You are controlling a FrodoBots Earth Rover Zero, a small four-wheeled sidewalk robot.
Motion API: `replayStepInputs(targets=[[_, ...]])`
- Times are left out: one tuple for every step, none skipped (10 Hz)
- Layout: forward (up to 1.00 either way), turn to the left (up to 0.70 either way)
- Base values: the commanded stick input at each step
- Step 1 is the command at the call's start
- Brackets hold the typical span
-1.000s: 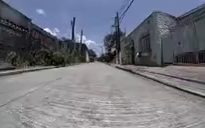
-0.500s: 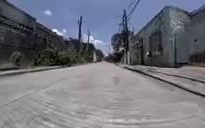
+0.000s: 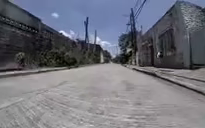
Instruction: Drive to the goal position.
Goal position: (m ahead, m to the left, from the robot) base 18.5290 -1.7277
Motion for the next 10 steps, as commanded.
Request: replayStepInputs(targets=[[1.0, -0.26], [1.0, -0.26], [1.0, -0.26], [1.0, -0.26], [1.0, -0.26], [1.0, -0.26], [1.0, -0.26], [1.0, -0.26], [1.0, -0.17], [1.0, 0.03]])
